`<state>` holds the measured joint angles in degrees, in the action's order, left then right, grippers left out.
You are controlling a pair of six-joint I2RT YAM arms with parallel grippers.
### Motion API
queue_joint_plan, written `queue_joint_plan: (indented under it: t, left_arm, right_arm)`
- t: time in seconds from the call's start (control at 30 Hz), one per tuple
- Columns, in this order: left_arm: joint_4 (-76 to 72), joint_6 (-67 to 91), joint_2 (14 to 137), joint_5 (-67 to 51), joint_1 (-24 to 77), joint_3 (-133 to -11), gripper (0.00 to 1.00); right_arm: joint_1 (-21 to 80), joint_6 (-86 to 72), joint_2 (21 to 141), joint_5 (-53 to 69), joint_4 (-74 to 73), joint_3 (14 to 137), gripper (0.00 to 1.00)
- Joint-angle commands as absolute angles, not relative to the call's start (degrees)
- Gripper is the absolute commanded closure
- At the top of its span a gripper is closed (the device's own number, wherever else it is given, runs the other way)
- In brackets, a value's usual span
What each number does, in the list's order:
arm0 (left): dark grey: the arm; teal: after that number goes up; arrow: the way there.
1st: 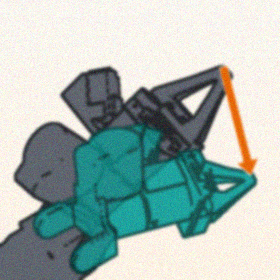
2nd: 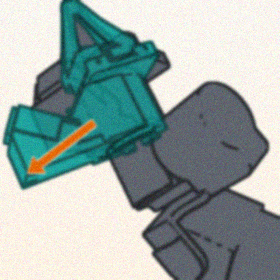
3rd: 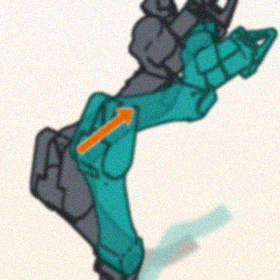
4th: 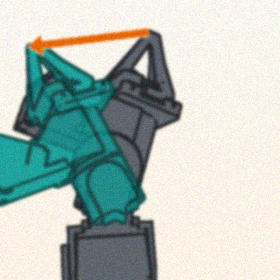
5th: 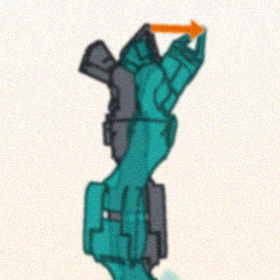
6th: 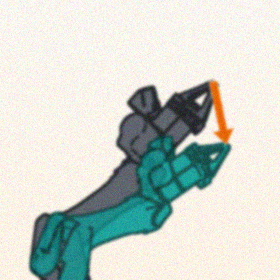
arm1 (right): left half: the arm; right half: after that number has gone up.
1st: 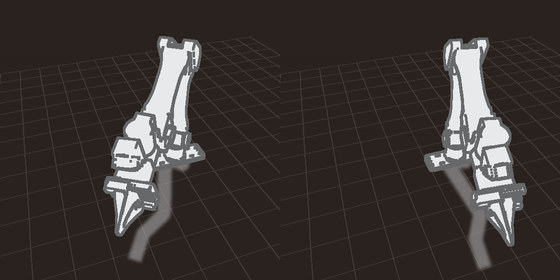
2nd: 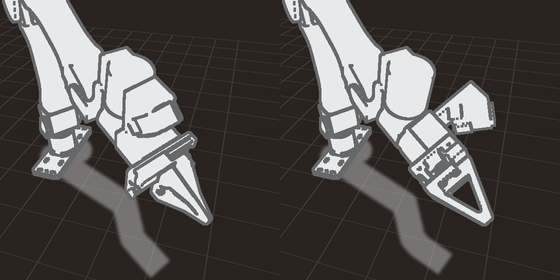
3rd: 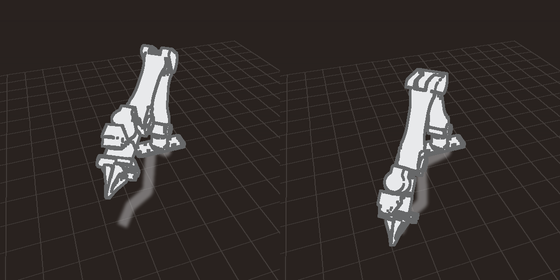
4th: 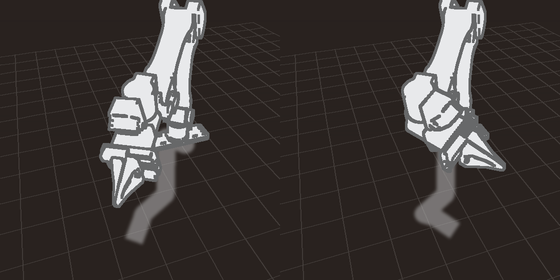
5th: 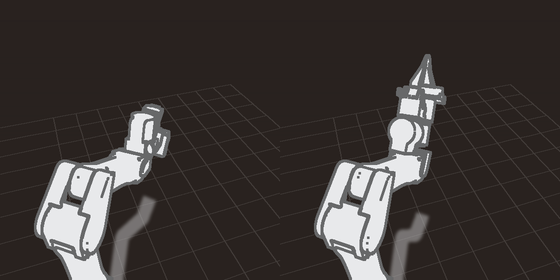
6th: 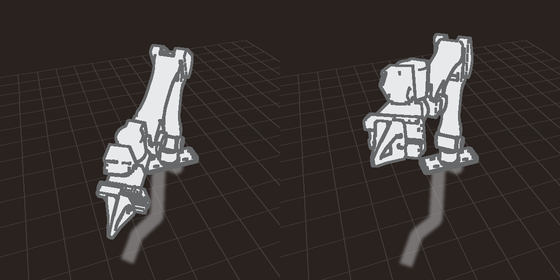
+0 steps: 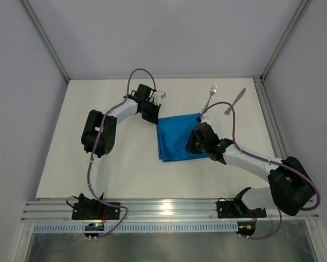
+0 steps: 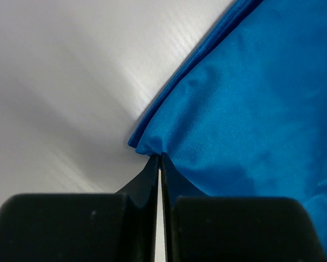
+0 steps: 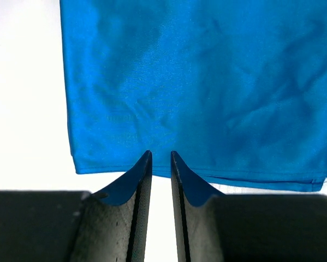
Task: Fold the napkin into a case and place the utensils inside
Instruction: Move the lower triangle-folded napkin to the center of the board.
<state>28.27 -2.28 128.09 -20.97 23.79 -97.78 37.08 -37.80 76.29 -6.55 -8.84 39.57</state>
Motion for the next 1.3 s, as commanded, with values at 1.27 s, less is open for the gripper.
queue_joint_plan:
  t: [1.27]
  left_arm:
    - [35.4,-19.9,108.2,-14.8,14.8,-74.4,1.00]
  right_arm:
    - [56.8,-39.2,102.5,4.0,-1.1,58.4,0.78]
